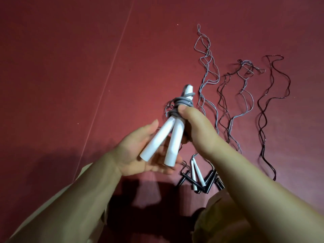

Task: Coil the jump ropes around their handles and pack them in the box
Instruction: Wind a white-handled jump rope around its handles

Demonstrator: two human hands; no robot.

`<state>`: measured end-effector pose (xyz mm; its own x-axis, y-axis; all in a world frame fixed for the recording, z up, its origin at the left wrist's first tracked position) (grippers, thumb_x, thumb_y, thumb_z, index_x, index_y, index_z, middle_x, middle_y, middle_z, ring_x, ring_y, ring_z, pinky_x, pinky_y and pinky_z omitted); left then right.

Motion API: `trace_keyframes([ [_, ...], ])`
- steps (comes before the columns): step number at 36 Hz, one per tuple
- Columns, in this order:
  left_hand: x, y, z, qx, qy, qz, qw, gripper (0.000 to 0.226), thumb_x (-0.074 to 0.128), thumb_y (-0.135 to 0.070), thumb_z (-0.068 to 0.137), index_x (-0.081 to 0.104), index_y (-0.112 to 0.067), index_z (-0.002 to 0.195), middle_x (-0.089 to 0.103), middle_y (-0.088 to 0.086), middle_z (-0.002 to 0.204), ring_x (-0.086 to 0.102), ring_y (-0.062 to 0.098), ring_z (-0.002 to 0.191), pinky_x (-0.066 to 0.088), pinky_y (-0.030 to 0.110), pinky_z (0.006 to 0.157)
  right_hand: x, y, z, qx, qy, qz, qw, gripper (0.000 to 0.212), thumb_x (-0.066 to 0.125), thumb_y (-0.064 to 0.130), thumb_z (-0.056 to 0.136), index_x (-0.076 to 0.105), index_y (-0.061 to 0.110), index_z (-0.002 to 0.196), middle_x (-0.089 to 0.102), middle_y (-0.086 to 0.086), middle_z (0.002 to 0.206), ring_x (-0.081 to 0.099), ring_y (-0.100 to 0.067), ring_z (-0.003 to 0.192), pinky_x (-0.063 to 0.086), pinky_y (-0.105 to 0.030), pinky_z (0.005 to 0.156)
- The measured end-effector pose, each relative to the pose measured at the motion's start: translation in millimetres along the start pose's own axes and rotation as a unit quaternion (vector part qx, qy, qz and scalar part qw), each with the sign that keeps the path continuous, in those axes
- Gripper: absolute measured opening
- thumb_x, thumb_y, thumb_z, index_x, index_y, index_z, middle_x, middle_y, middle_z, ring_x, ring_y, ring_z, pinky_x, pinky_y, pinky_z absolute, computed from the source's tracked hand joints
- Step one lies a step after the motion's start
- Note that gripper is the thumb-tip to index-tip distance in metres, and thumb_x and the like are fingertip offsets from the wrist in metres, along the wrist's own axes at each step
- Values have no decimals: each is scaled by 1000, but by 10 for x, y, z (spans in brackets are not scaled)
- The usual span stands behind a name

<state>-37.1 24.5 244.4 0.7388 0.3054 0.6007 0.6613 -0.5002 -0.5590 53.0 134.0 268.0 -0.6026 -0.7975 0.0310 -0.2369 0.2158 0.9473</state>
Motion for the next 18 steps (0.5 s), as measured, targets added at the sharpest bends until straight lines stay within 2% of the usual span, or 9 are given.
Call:
trace_keyframes([
  [3,39,42,16,3,98,-91,991,70,61,-65,72,73,-2,101,70,24,89,69,37,79,56,44,76,-6,-3,6,-8,3,72,997,23,44,37,72,55,22,60,43,-2,53,37,-17,48,27,-26,48],
  [5,88,70,10,-8,183,-132,974,78,53,-64,83,61,5,118,67,23,103,65,37,93,50,45,87,-3,-8,3,-6,24,84,996,32,50,41,71,63,19,51,48,-4,55,42,-20,51,32,-29,54],
  [7,78,93,30,-10,216,-146,965,77,41,-64,89,56,5,119,65,19,101,63,34,93,47,42,87,-4,-15,0,4,54,58,997,35,47,46,75,60,17,60,49,-7,51,45,-18,45,34,-30,53],
  [9,41,87,44,-19,243,-152,958,72,39,-63,90,59,3,112,65,16,92,64,31,84,50,39,81,-23,-41,16,24,82,31,996,42,39,49,81,55,13,67,51,-3,47,45,-17,44,34,-30,50],
  [11,3,42,34,-38,214,-126,968,69,41,-65,87,65,-1,99,63,12,77,63,27,68,52,35,69,-41,-62,33,36,105,11,994,47,36,51,85,58,16,64,53,-5,51,45,-22,51,34,-30,50],
  [13,-32,-5,23,-40,128,-70,989,69,37,-68,81,69,-7,82,58,8,65,57,24,54,51,30,56,-67,-80,46,45,108,-8,993,51,36,52,88,61,14,67,55,-9,57,45,-25,54,35,-30,49],
  [16,-19,-70,2,-38,52,-31,997,70,30,-67,81,66,-7,76,55,8,61,53,22,49,48,27,51,-111,-110,55,55,87,-70,992,59,36,48,100,60,3,71,55,-14,59,47,-23,47,38,-25,46],
  [18,-36,-77,11,-46,20,-13,999,68,29,-65,80,63,-7,75,55,9,61,52,22,48,47,27,50,-122,-119,48,59,69,-111,990,56,34,44,103,57,4,72,53,-12,59,48,-20,45,38,-24,46],
])
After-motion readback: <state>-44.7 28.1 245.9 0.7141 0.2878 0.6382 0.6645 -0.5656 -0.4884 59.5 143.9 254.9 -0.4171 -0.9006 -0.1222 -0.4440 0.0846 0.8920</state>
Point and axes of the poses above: each hand's wrist, its own z-axis towards the middle knuckle, its own x-axis out of the palm, y = z × x, the point moved 2 cm from there along z, towards the middle knuckle
